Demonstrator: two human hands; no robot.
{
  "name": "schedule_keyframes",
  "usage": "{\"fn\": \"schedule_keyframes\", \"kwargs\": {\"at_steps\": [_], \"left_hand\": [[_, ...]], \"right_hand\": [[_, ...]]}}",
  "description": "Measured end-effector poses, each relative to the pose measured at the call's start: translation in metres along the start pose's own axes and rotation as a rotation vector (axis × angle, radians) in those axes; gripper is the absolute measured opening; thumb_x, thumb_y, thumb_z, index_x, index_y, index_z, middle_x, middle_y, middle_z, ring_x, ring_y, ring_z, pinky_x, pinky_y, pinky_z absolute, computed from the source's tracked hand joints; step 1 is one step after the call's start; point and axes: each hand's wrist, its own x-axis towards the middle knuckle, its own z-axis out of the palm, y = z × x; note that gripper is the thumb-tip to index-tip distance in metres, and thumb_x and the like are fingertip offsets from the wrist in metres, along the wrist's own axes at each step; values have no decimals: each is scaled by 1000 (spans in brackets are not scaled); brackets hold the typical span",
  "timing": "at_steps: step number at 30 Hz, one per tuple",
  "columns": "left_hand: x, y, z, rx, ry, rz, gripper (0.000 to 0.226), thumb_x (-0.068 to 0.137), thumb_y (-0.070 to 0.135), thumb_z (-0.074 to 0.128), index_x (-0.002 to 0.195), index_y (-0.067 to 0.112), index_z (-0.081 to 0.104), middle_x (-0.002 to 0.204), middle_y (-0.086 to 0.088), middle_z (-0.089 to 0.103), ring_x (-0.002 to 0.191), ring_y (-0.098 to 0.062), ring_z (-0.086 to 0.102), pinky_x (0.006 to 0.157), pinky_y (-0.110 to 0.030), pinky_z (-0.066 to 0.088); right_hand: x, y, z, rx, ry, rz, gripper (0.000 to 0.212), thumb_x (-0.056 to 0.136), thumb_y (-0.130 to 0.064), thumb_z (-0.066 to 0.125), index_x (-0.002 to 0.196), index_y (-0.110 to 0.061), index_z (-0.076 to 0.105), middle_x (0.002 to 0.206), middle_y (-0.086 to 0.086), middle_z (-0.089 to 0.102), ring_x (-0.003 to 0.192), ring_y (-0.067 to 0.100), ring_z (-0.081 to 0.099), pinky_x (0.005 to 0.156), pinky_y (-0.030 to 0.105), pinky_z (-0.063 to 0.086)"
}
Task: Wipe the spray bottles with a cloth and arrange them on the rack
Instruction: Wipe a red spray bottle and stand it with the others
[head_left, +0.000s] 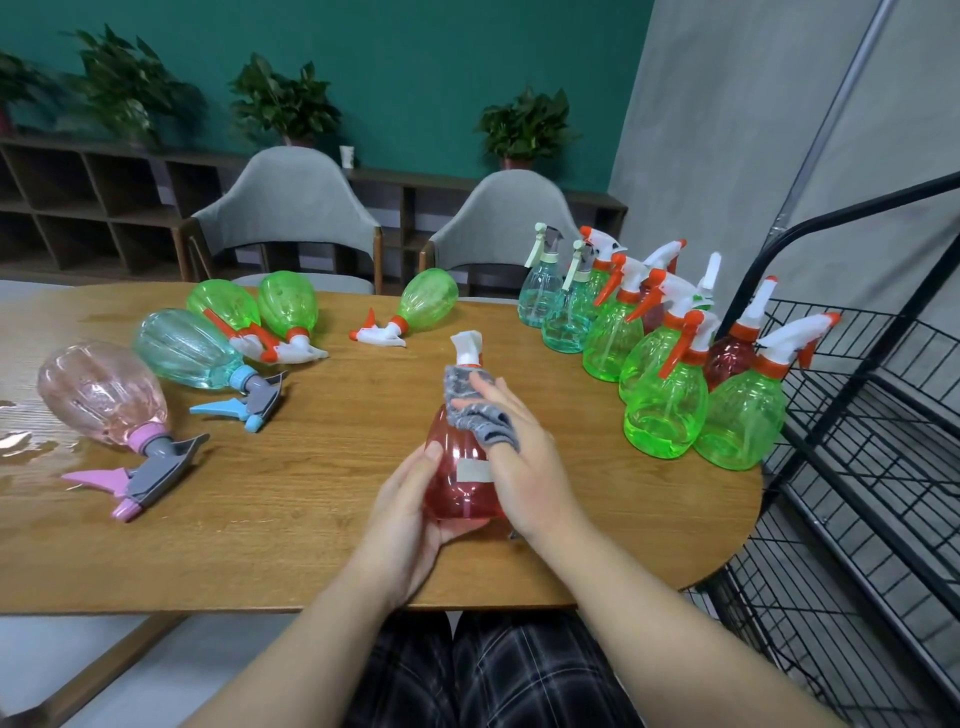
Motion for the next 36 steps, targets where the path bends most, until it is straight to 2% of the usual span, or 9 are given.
{"fn": "schedule_keyframes", "kwargs": {"at_steps": [4, 8, 13, 15, 19, 22, 28, 31, 36], "left_hand": [[-1, 1, 1, -63, -29, -10, 51, 86, 44, 45, 128, 17, 59, 121, -12, 69, 105, -23, 68, 78, -42, 59], [-4, 3, 1, -97, -51, -11, 60, 89, 53, 35, 132, 15, 55, 122, -15, 68, 110, -26, 67, 76, -39, 60], [-4, 3, -1, -89, -43, -59, 72, 85, 63, 37, 131, 10, 55, 122, -21, 66, 108, -30, 68, 72, -35, 59], [-3, 2, 0, -72, 6, -49, 83, 76, 67, 61, 132, 7, 53, 125, -25, 63, 106, -33, 67, 73, -40, 60], [-1, 2, -3, -77, 6, -22, 94, 51, 62, 87, 124, 11, 61, 117, -23, 68, 94, -31, 71, 71, -39, 61], [-4, 2, -1, -117, -38, -22, 59, 75, 52, 64, 119, 12, 62, 120, -24, 66, 94, -31, 68, 69, -36, 60], [-1, 0, 2, -49, -33, -25, 56, 83, 50, 49, 122, 12, 62, 115, -17, 70, 102, -28, 70, 79, -41, 61], [0, 1, 1, -43, -1, -14, 56, 83, 51, 47, 122, 13, 62, 114, -14, 71, 99, -24, 70, 84, -45, 57], [2, -1, -2, -40, 1, -20, 57, 87, 51, 43, 132, 19, 57, 123, -9, 69, 106, -21, 68, 87, -45, 55]], "right_hand": [[-8, 11, 5, -48, -48, -157, 48, 73, -23, 40, 109, -16, 72, 123, -21, 57, 138, 1, 32, 112, 17, 21], [-14, 18, 4, -4, -43, -253, 47, 67, -25, 40, 98, -15, 75, 112, -4, 70, 132, 7, 44, 113, 38, 28], [-21, 19, 2, 41, -89, -317, 32, 67, -24, 45, 73, -13, 74, 96, 1, 72, 108, 13, 62, 111, 34, 30], [-22, 10, -1, 274, -66, -220, 24, 66, -26, 47, 60, -19, 69, 78, 1, 70, 84, 13, 66, 96, 28, 42], [-2, -18, -17, 1038, 292, 391, 40, 84, -17, 39, 47, -13, 55, 51, 6, 54, 49, 19, 55, 66, 34, 47], [14, -22, -26, 1144, 443, 520, 30, 96, -20, 38, 74, -10, 55, 72, 11, 59, 66, 25, 59, 72, 36, 48], [9, -15, -4, 632, 138, 386, 19, 96, -24, 51, 101, -12, 63, 95, 7, 67, 83, 20, 66, 75, 34, 53], [2, -11, 7, 355, 43, 205, 44, 89, -26, 52, 133, -28, 55, 135, -6, 56, 124, 9, 52, 104, 31, 42], [-7, -1, 8, 109, 14, 12, 43, 82, -21, 42, 118, -41, 55, 121, -39, 45, 134, -11, 27, 112, 16, 18]]}}
